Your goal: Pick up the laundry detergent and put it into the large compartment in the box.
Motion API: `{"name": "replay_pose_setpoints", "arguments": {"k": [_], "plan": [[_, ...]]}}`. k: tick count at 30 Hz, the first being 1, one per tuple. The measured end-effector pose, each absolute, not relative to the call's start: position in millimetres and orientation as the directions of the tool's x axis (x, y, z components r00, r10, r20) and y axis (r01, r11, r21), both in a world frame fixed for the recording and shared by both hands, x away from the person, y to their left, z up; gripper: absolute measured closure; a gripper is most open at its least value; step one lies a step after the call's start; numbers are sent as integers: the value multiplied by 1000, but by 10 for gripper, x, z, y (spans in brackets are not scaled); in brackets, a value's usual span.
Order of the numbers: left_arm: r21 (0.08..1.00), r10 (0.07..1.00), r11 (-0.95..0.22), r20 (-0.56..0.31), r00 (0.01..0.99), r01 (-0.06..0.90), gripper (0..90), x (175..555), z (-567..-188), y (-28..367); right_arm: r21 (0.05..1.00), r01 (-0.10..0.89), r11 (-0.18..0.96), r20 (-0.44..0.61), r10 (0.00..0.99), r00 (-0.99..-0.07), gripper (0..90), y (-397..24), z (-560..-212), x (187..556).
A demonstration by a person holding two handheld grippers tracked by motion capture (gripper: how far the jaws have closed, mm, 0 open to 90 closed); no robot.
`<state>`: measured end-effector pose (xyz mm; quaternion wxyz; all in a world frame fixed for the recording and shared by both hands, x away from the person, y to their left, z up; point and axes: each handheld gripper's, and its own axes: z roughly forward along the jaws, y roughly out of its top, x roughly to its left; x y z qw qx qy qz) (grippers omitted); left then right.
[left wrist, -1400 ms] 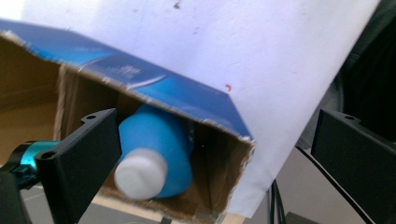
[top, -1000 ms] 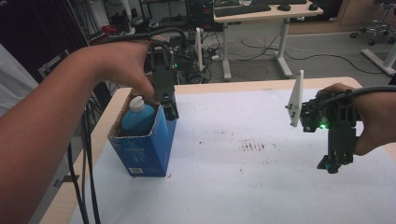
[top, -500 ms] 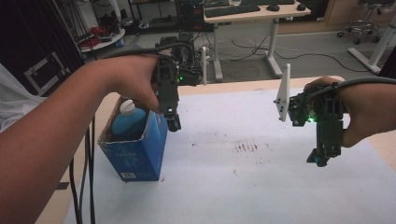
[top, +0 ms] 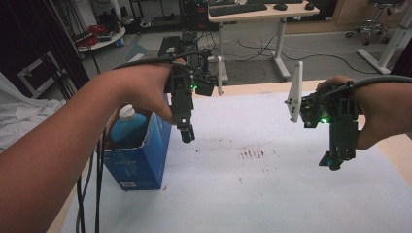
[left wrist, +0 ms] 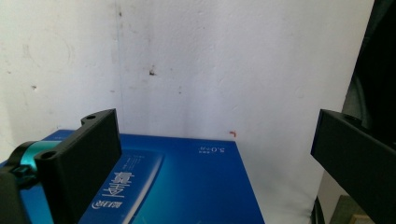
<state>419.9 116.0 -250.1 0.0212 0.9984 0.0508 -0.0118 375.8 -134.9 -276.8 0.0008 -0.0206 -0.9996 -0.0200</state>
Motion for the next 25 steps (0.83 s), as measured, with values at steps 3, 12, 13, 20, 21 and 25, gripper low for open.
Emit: {"name": "replay_pose_setpoints", "arguments": {"k": [3, 12, 13, 20, 21, 25], "plan": [[47, 101, -994, -22, 995, 102, 17, 4201, -2469, 1149, 35, 35, 999, 1, 35, -999, 14, -1345, -2760, 3765], [53, 112, -992, -11, 994, 113, 17, 4217, -2336, 1151, 34, 33, 999, 0, 33, -999, 14, -1317, -2745, 3767], [52, 114, -992, -15, 993, 115, 17, 4214, -2334, 1151, 32, 33, 999, 0, 33, -999, 14, -1316, -2738, 3767], [42, 118, -992, -14, 993, 118, 17, 4218, -2347, 1154, 32, 32, 999, -8, 32, -999, 14, -1312, -2676, 3767], [43, 117, -992, -13, 993, 118, 17, 4216, -2345, 1155, 33, 29, 999, -11, 30, -999, 14, -1311, -2676, 3767], [41, 113, -993, -17, 993, 113, 17, 4209, -2342, 1154, 28, 33, 999, -10, 34, -999, 14, -1299, -2688, 3756]]}}
